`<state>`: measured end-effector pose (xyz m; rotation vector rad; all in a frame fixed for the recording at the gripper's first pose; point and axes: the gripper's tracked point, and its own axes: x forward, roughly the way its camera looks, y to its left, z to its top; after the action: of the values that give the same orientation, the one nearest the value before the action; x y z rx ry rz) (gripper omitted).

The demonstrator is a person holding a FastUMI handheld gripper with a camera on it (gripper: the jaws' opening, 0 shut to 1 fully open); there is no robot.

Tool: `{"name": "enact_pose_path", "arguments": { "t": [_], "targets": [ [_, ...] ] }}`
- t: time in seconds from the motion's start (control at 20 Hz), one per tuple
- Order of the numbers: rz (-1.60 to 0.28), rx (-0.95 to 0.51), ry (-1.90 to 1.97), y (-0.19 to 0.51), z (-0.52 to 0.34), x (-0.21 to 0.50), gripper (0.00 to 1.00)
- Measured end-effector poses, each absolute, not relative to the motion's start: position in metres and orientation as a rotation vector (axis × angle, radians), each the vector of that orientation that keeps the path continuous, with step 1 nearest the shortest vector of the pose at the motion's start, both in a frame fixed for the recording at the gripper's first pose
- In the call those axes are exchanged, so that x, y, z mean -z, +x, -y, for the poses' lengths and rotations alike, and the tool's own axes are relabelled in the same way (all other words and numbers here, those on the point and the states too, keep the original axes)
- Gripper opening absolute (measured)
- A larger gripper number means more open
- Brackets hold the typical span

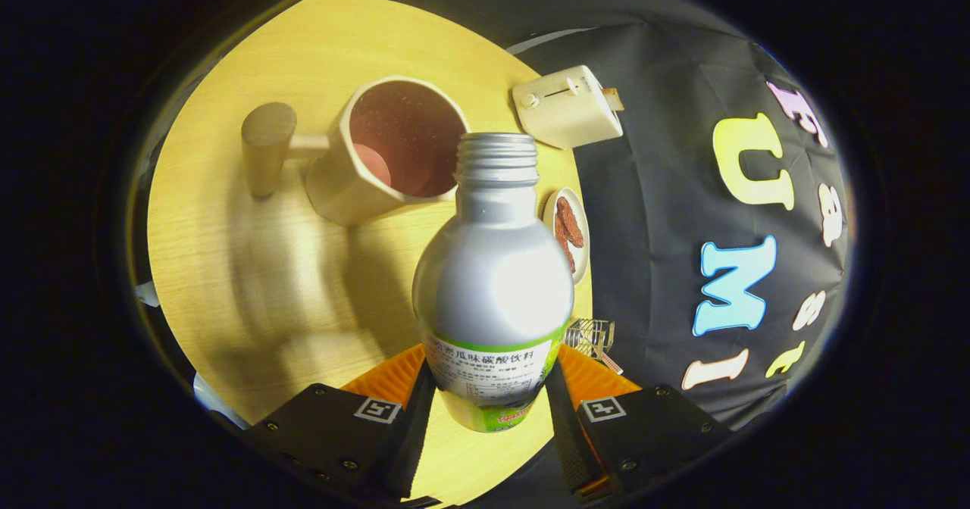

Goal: Take the bottle from table, then pour the juice into the cup, finally place the bottle on the coaster

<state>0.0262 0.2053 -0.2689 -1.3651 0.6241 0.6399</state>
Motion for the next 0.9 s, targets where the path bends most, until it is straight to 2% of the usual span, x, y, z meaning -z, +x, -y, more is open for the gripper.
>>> {"name": "enact_pose_path", "arguments": {
  "t": [0.9],
  "targets": [
    [-0.636, -0.654, -1.618, 0.037, -0.201, 0.263, 0.71]
  ]
}}
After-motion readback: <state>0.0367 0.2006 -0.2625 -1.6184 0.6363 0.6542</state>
